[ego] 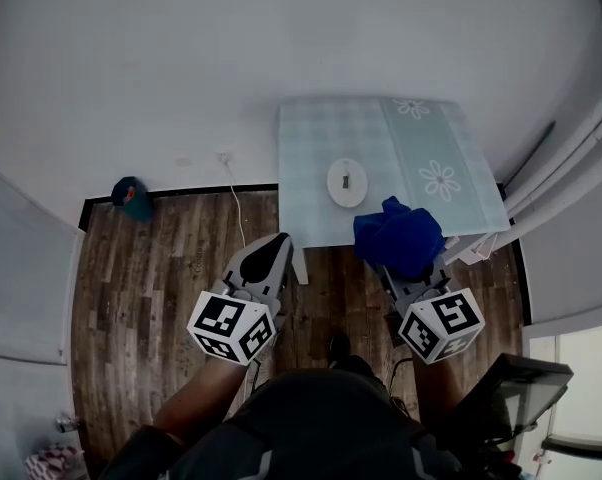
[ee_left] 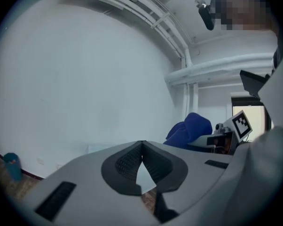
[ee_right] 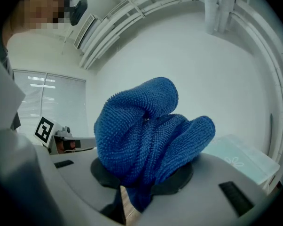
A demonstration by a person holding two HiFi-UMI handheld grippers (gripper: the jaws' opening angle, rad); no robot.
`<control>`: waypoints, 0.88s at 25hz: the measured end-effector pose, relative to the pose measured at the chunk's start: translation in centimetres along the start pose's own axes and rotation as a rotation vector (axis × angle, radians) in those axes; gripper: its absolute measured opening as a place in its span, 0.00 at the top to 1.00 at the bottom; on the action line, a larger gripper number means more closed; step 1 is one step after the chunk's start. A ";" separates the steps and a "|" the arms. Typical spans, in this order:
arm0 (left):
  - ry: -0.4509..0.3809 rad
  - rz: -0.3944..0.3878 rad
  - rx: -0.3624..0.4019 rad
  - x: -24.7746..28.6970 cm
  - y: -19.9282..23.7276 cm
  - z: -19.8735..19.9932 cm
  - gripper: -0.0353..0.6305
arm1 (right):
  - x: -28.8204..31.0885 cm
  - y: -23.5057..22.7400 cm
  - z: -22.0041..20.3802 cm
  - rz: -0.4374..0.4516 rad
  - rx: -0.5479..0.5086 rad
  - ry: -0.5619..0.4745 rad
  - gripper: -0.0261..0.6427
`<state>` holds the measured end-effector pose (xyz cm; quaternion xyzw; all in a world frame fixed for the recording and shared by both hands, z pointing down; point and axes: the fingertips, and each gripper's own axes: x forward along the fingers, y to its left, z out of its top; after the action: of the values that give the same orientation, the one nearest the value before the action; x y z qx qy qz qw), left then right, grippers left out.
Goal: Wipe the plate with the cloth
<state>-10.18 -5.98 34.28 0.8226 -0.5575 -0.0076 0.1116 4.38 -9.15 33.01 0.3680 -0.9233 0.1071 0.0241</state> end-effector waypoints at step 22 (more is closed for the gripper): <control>0.081 0.033 -0.037 13.0 5.3 -1.3 0.93 | 9.8 -10.2 0.7 0.002 0.021 0.011 0.78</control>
<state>-9.95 -19.56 37.98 0.8108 -0.5657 0.0170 0.1494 4.24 -23.08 35.33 0.3668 -0.9223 0.1188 0.0252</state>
